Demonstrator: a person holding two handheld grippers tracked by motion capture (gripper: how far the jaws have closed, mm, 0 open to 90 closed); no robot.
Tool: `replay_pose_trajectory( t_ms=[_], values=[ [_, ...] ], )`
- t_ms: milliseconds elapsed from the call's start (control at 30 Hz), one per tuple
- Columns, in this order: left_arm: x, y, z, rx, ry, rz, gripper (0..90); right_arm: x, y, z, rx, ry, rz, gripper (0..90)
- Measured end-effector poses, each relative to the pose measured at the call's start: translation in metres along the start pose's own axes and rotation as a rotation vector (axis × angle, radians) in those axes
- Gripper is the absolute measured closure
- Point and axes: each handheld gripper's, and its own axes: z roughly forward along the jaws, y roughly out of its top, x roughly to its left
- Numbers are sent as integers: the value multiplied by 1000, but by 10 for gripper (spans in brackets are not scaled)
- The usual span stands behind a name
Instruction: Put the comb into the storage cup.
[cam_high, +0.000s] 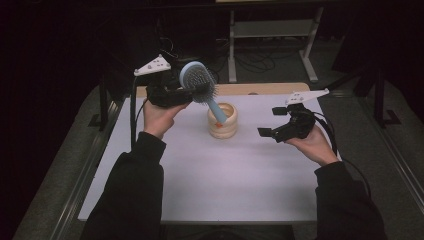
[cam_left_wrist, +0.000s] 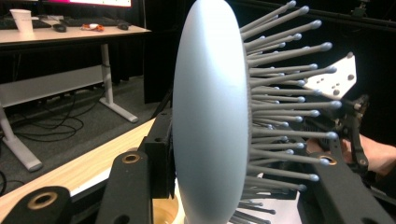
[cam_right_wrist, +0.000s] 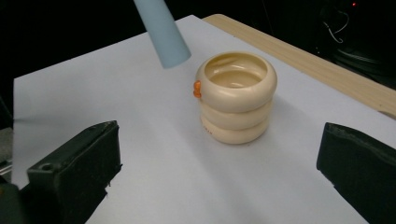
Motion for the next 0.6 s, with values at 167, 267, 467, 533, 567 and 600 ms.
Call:
replay_pose_trajectory(
  t_ms=[167, 267, 467, 533, 567, 600],
  values=[
    [1, 6, 2, 0, -4, 1, 529, -2, -13, -4, -5, 1, 18, 0],
    [2, 10, 3, 4, 5, 6, 529, -3, -20, -9, -18, 3, 36, 0],
    [8, 17, 7, 9, 21, 5, 529, -3, -38, -23, -37, -10, 58, 0],
    [9, 20, 8, 13, 26, 8, 530, -3, -40, -25, -39, -13, 59, 0],
    [9, 21, 9, 14, 26, 11, 529, -3, -43, -26, -41, -14, 61, 0],
    [11, 23, 12, 10, 24, 10, 529, -3, -48, -28, -45, -23, 68, 0]
  ],
)
